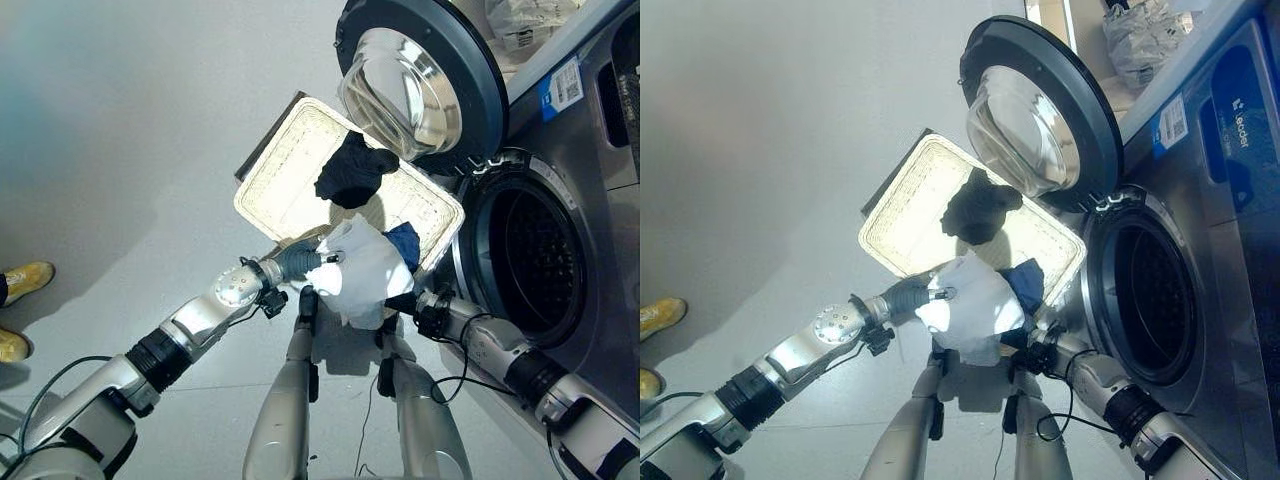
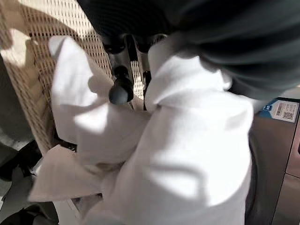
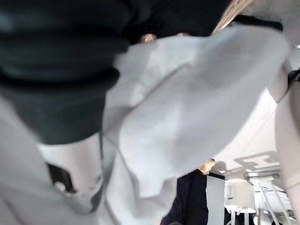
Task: Put the clothes into the washing machine.
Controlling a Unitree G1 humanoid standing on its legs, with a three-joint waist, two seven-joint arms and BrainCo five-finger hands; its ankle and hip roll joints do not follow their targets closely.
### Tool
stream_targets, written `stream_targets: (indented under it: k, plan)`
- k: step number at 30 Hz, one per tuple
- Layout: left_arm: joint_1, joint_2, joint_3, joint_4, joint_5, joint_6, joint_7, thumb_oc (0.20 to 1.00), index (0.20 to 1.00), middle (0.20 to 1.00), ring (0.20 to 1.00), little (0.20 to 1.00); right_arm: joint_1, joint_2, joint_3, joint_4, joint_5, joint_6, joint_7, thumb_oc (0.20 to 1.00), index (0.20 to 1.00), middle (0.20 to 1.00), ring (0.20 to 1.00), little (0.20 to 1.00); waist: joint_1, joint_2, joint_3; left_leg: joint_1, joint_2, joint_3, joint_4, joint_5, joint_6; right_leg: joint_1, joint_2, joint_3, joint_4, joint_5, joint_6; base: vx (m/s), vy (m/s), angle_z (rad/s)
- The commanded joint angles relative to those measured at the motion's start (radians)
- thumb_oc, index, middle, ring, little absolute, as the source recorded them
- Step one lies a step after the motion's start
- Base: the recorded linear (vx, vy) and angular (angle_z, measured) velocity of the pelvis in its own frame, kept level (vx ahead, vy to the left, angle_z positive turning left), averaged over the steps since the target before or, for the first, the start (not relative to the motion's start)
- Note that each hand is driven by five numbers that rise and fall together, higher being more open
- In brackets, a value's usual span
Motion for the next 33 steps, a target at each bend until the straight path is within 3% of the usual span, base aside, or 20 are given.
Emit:
stream_targets:
  k: [1,4,7,11,12,13,16,20,24,25,27,30,31,32,33]
  plan:
    - [-0.026,-0.045,0.007,-0.081,0.082,-0.030,0.067,0.200,0.200,0.200,0.200,0.200,-0.009,0.044,0.032,-0.096,0.045,0.007,0.018,1.000,1.000,1.000,1.000,1.000,-0.039,-0.033,-0.011,0.010,-0.108,0.073,0.064,-0.106,0.022,0.008,0.029,0.038,-0.083,0.055,0.061,0.00,0.000,0.00]
    - [-0.024,-0.049,0.011,-0.068,0.115,-0.027,0.115,0.200,0.200,0.200,0.200,0.200,-0.005,0.049,0.036,-0.099,0.058,0.018,0.020,1.000,1.000,1.000,1.000,1.000,-0.038,-0.035,-0.011,0.011,-0.107,0.072,0.060,-0.105,0.023,0.009,0.029,0.038,-0.085,0.056,0.062,0.00,0.000,0.00]
    - [-0.003,-0.103,0.007,0.082,0.153,-0.155,0.183,0.200,0.200,0.200,0.200,0.200,0.003,0.080,0.043,-0.024,0.052,0.000,0.046,1.000,1.000,1.000,1.000,1.000,-0.035,-0.045,-0.011,0.008,-0.107,0.062,0.069,-0.113,0.010,0.008,0.031,0.028,-0.075,0.047,0.071,0.00,0.000,0.00]
    - [0.016,-0.137,0.024,0.095,0.171,-0.164,0.198,0.200,0.200,0.200,0.200,0.200,0.023,0.097,0.037,-0.026,0.023,-0.023,0.059,1.000,1.000,1.000,1.000,1.000,-0.036,-0.052,-0.011,0.002,-0.106,0.059,0.065,-0.113,0.017,-0.003,0.032,0.035,-0.075,0.046,0.069,0.00,-0.025,0.00]
    - [0.026,-0.142,0.027,0.091,0.156,-0.162,0.204,0.200,0.200,0.200,0.200,0.200,0.033,0.094,0.031,-0.025,0.046,-0.037,0.089,0.445,0.445,0.445,0.445,0.445,-0.035,-0.053,-0.011,0.002,-0.105,0.060,0.062,-0.113,0.019,-0.003,0.031,0.032,-0.076,0.046,0.070,0.00,0.000,0.00]
    - [0.033,-0.147,0.031,0.094,0.133,-0.163,0.209,0.200,0.200,0.200,0.200,0.200,0.038,0.095,0.025,-0.029,0.072,-0.047,0.101,0.200,0.200,0.200,0.200,0.200,-0.035,-0.053,-0.011,0.004,-0.105,0.059,0.060,-0.113,0.020,-0.002,0.031,0.030,-0.075,0.046,0.071,0.02,-0.033,-0.01]
    - [0.038,-0.156,0.034,0.101,0.121,-0.164,0.243,0.200,0.200,0.200,0.200,0.200,0.044,0.104,0.018,-0.034,0.115,-0.047,0.099,0.200,0.200,0.200,0.200,0.200,-0.036,-0.053,-0.011,0.004,-0.105,0.059,0.061,-0.113,0.020,-0.002,0.031,0.028,-0.073,0.046,0.072,0.00,0.000,0.00]
    - [0.053,-0.172,0.063,0.137,0.214,-0.153,0.448,0.200,0.200,0.200,0.200,0.200,0.080,0.137,-0.021,-0.060,0.187,-0.107,0.059,0.200,0.200,0.200,0.200,0.200,-0.042,-0.054,-0.011,-0.005,-0.105,0.062,0.063,-0.109,0.019,-0.011,0.032,0.025,-0.070,0.048,0.073,0.02,-0.025,-0.02]
    - [0.064,-0.156,0.072,0.143,0.246,-0.130,0.452,0.200,0.200,0.200,0.200,0.200,0.093,0.139,-0.046,-0.085,0.223,-0.160,0.022,0.200,0.200,0.200,0.200,0.200,-0.046,-0.052,-0.011,-0.008,-0.104,0.066,0.064,-0.108,0.018,-0.014,0.032,0.023,-0.070,0.049,0.072,0.01,-0.006,-0.04]
    - [0.070,-0.146,0.074,0.139,0.244,-0.128,0.419,0.200,0.200,0.200,0.200,0.200,0.100,0.140,-0.061,-0.093,0.246,-0.205,-0.002,0.200,0.200,0.200,0.200,0.200,-0.048,-0.049,-0.011,-0.010,-0.104,0.069,0.064,-0.107,0.019,-0.015,0.032,0.024,-0.072,0.051,0.071,0.02,0.005,-0.08]
    - [0.075,-0.139,0.076,0.134,0.222,-0.138,0.377,0.294,0.294,0.294,0.294,0.294,0.104,0.145,-0.079,-0.097,0.259,-0.251,-0.033,0.200,0.200,0.200,0.200,0.200,-0.052,-0.044,-0.011,-0.011,-0.105,0.072,0.064,-0.106,0.018,-0.017,0.032,0.027,-0.073,0.052,0.070,0.02,0.013,-0.09]
    - [0.091,-0.137,0.075,0.112,0.193,-0.152,0.294,0.351,0.351,0.351,0.351,0.351,0.119,0.169,-0.122,-0.096,0.293,-0.341,-0.107,0.200,0.200,0.200,0.200,0.200,-0.063,-0.031,-0.011,-0.014,-0.107,0.080,0.066,-0.108,0.019,-0.024,0.031,0.036,-0.074,0.055,0.066,0.03,0.038,-0.11]
    - [0.096,-0.135,0.074,0.106,0.188,-0.152,0.271,0.473,0.473,0.473,0.473,0.473,0.122,0.179,-0.136,-0.090,0.305,-0.370,-0.132,0.200,0.200,0.200,0.200,0.200,-0.066,-0.025,-0.011,-0.015,-0.107,0.083,0.066,-0.109,0.020,-0.028,0.030,0.043,-0.074,0.056,0.065,0.03,0.039,-0.09]
    - [0.097,-0.133,0.070,0.103,0.183,-0.144,0.260,0.693,0.693,0.693,0.693,0.693,0.123,0.186,-0.143,-0.081,0.320,-0.383,-0.142,0.200,0.200,0.200,0.200,0.200,-0.068,-0.022,-0.011,-0.018,-0.108,0.086,0.067,-0.110,0.020,-0.030,0.030,0.046,-0.075,0.057,0.064,0.02,0.031,-0.11]
    - [0.099,-0.131,0.062,0.101,0.181,-0.121,0.275,1.000,1.000,1.000,1.000,1.000,0.125,0.194,-0.153,-0.069,0.337,-0.396,-0.159,0.200,0.200,0.200,0.200,0.200,-0.070,-0.017,-0.011,-0.021,-0.110,0.086,0.068,-0.110,0.020,-0.033,0.029,0.051,-0.074,0.058,0.063,0.01,0.014,-0.07]
